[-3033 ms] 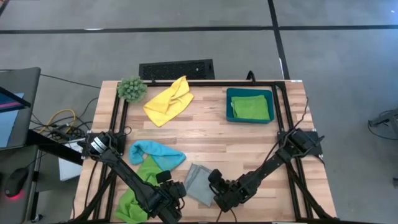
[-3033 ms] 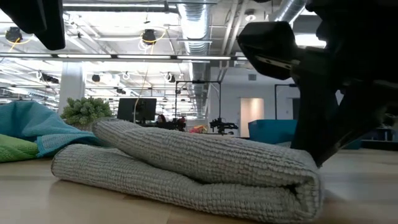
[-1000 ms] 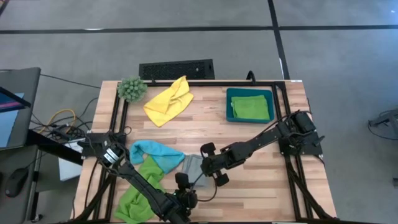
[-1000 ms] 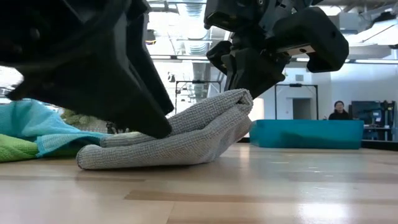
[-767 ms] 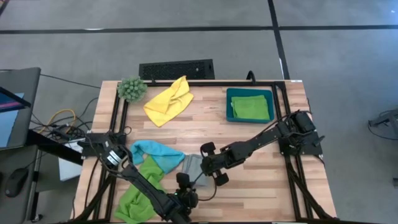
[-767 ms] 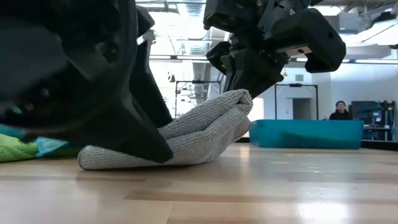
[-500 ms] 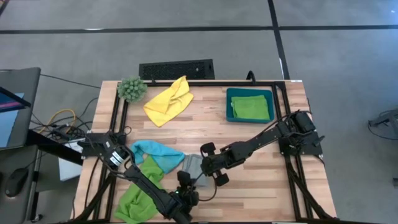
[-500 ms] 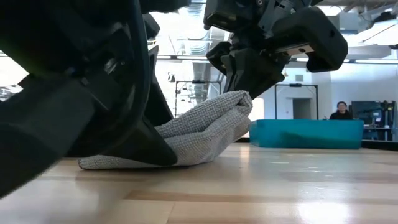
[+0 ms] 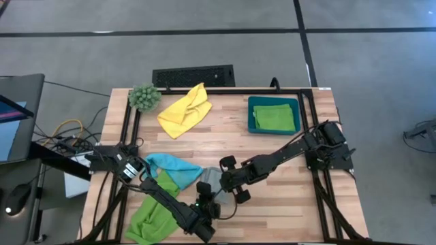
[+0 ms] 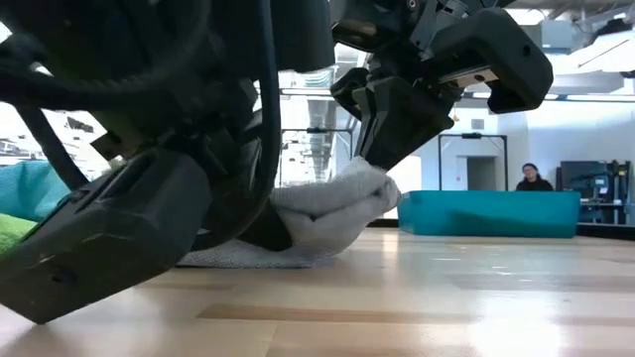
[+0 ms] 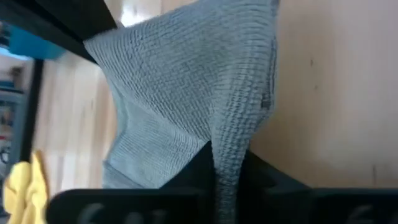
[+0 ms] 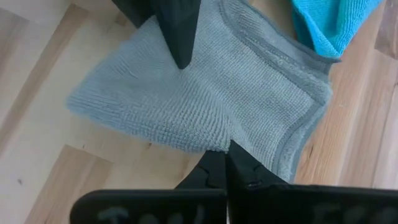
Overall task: Fold microfiber towels
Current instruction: Fold the dark white microfiber cloth
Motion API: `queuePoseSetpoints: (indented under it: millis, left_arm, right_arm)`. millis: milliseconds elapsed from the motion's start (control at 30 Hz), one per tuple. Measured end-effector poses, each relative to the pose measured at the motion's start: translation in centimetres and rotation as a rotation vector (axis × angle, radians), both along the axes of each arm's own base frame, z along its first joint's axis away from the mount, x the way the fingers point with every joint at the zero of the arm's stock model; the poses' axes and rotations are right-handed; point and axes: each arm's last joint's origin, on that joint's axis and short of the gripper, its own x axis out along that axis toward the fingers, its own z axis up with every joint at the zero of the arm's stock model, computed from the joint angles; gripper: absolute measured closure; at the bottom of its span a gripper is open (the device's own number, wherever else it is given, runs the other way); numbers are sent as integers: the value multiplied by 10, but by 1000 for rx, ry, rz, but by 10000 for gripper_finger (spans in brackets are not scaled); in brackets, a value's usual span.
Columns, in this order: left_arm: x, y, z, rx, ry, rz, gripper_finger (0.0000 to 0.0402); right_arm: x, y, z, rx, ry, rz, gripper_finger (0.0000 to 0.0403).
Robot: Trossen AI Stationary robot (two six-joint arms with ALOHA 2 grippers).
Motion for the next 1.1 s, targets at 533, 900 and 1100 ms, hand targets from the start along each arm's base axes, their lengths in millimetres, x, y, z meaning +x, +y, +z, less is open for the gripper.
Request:
queuePoseSetpoints:
  millis: [533,900,1100]
  left_arm:
    - [-15,12,51,23,170,84,400]
    - [-28,34,121,-83,87,140,401]
    - [-26,62,155,-119,34,157,401]
  right_arm:
    - [6,-1,28,-20,42,-54,397]
    - [6,-15,67,-112,52,-104,397]
    - [-10,-37,107,-101,-23,-172,398]
